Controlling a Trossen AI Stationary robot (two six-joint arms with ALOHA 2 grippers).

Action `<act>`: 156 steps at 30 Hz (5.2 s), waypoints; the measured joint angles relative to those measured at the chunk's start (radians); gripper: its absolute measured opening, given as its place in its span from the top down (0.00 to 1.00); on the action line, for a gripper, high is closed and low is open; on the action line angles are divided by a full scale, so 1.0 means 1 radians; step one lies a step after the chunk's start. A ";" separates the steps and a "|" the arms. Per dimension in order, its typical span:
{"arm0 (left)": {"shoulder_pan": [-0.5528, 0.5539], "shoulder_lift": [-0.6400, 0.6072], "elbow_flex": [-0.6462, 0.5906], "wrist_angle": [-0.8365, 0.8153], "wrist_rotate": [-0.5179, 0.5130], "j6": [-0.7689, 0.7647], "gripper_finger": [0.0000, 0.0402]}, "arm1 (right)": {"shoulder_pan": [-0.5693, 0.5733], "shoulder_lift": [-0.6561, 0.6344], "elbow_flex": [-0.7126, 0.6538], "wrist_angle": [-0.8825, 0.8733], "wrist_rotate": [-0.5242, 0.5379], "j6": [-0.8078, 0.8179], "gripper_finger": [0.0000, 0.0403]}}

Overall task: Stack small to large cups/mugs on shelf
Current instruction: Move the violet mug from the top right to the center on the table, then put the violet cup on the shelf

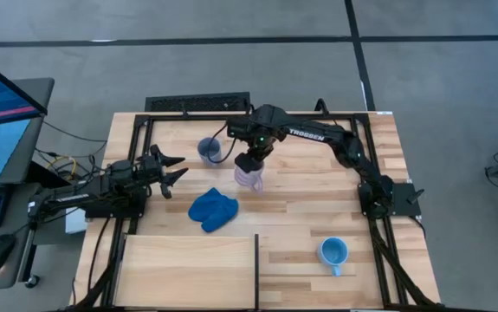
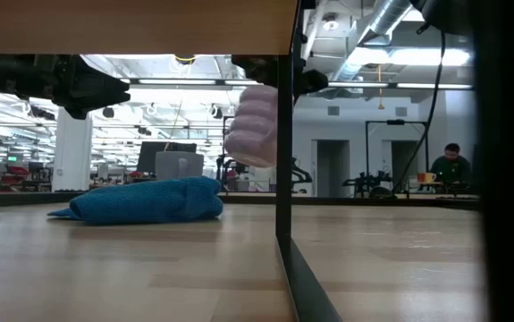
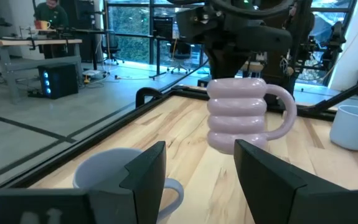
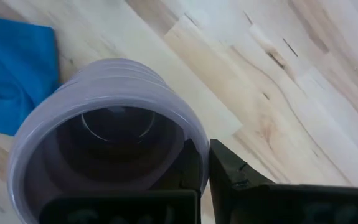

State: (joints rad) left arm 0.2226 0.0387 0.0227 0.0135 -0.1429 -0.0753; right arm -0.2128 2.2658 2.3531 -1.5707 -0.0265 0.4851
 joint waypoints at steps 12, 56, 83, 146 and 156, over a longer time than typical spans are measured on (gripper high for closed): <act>0.000 0.000 0.000 0.000 0.000 0.000 0.55 | 0.076 -0.001 -0.045 -0.002 0.002 -0.015 0.94; 0.000 0.000 0.000 -0.001 0.005 0.000 0.55 | 0.099 0.047 -0.162 0.064 -0.087 0.015 0.94; 0.000 0.000 0.000 -0.001 0.005 0.000 0.55 | 0.110 0.046 -0.162 0.049 -0.071 0.092 0.86; 0.000 0.000 0.000 -0.002 0.005 0.000 0.55 | 0.126 0.043 -0.096 0.058 -0.131 0.093 0.60; 0.000 0.000 0.000 -0.003 0.005 -0.007 0.55 | 0.128 0.043 -0.001 0.045 -0.126 0.090 0.56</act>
State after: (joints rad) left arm 0.2222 0.0384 0.0231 0.0105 -0.1383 -0.0820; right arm -0.0853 2.3085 2.3522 -1.5255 -0.1522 0.5751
